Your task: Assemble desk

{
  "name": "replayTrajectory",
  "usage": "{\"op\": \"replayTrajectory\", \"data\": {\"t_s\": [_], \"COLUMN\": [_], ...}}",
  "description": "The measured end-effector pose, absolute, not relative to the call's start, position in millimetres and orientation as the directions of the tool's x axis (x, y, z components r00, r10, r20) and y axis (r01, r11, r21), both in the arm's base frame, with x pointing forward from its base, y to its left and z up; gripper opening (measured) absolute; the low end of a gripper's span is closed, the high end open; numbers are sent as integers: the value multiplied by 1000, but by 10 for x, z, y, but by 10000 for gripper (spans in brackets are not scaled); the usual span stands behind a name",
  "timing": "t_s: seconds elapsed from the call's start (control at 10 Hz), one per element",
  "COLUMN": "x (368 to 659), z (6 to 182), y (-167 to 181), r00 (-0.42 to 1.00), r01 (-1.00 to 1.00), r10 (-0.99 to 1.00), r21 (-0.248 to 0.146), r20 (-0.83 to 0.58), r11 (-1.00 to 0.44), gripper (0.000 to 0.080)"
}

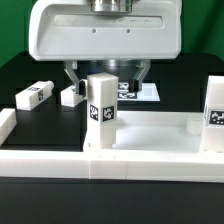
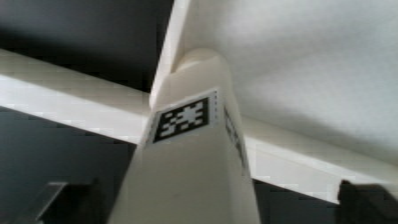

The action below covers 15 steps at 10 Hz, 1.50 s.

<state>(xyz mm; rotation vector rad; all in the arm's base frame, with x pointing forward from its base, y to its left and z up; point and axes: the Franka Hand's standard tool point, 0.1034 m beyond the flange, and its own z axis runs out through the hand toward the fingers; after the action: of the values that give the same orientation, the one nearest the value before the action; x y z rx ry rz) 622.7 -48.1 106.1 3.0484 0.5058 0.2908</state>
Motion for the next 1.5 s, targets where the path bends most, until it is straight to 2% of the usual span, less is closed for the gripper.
{"op": "replayTrajectory", "data": {"t_s": [0.2,0.3,0.5,0.6,0.7,1.1,1.5], "x": [6226,6225,6223,6224,6225,6224,6220], "z": [1061,1061,1062,1063,1066,1065,1059], "y": [-496,-504,-529,-533,-532,-532,-517], "r00": [876,873,874,875,875,885,981], "r01": [444,450,448,447,447,425,52], "r10": [455,461,459,458,458,436,56], "r21": [100,102,103,103,103,98,24], "r20": [160,159,158,159,159,162,188], "r11": [-890,-887,-888,-889,-889,-900,-998], "gripper": [649,649,400,400,292,292,292]}}
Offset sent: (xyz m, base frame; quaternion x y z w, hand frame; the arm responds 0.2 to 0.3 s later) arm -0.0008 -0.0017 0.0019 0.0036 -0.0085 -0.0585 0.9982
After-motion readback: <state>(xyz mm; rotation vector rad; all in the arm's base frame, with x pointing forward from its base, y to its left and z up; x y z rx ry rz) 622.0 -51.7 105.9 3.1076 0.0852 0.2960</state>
